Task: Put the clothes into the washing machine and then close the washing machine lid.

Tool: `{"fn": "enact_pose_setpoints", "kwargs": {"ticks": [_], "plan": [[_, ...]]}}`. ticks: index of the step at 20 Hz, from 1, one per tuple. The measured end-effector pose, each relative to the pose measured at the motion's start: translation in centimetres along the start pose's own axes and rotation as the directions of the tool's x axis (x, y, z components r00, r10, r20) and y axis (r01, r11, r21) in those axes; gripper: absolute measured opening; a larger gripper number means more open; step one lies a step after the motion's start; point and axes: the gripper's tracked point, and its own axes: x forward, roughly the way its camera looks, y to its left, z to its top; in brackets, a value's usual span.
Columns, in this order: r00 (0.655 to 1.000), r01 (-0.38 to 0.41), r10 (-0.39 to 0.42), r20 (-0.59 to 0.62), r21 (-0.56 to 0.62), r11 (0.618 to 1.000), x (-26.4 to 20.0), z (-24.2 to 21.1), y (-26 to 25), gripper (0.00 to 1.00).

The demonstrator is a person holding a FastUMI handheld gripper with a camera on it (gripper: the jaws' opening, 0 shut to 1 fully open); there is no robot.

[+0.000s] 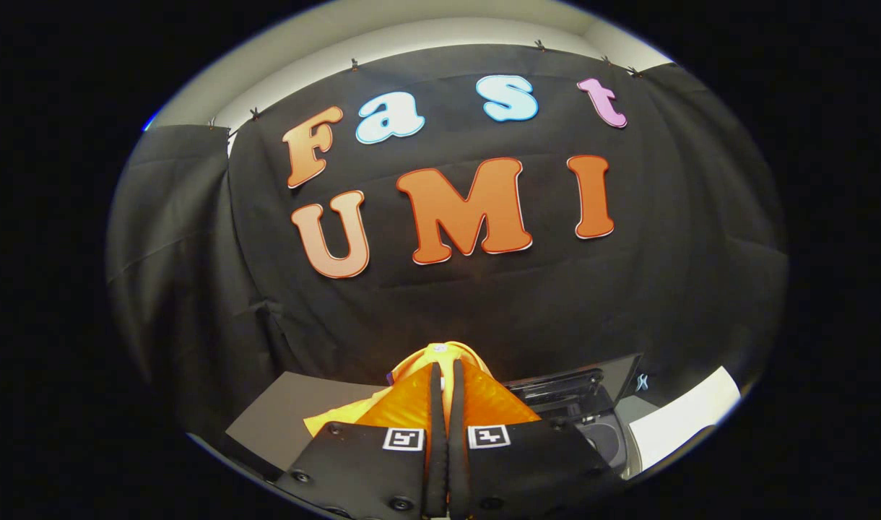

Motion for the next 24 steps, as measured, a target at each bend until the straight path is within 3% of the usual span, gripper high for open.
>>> {"fn": "enact_pose_setpoints", "kwargs": {"ticks": [9, 16, 24], "plan": [[1.0, -0.017, 0.017, 0.011, -0.03, 0.999, 1.0, 1.8, -6.6, 0.09], [0.997, -0.037, 0.033, -0.07, -0.054, 0.998, 4.9, -1.8, -9.3, 0.09], [0.99, -0.009, 0.003, -0.142, -0.044, 0.999, 5.5, -7.3, -13.2, 0.09]]}}
